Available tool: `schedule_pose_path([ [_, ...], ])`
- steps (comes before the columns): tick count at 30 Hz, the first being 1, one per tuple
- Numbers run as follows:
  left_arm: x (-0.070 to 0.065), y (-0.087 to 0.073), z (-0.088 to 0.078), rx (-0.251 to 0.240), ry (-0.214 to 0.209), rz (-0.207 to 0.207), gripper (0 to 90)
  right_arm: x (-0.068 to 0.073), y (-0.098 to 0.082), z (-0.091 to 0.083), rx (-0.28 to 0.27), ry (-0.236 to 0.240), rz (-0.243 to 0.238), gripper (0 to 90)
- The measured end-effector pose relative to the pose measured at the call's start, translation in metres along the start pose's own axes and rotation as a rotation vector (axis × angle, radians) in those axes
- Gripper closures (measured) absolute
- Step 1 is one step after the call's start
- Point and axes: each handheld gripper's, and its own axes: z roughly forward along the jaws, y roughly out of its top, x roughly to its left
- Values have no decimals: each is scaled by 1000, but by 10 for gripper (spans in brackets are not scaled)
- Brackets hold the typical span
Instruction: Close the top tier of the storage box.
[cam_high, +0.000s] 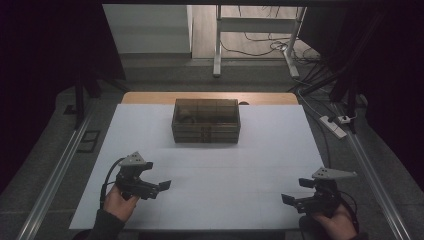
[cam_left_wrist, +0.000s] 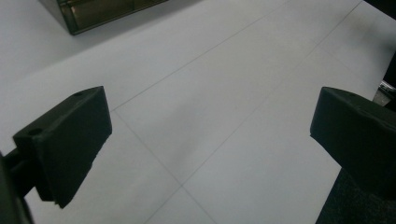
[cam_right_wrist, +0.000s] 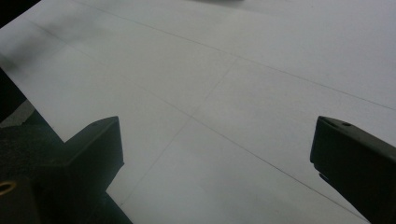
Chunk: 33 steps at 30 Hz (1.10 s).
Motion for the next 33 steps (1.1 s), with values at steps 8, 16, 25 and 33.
schedule_pose_path([
  [8, 0, -10, -10, 0, 14, -21, 0, 3, 0, 0, -2, -3, -25, 26],
  [16, 3, -18, -22, -17, 31, -39, 0, 14, 0, 5, 47, -8, -149, 25],
  [25, 4, -33, -43, -43, 62, -75, 0, 11, 0, 2, 23, 6, -115, 20],
  [33, 1, -45, -55, -42, 81, -90, 0, 11, 0, 1, 15, 17, -117, 20],
])
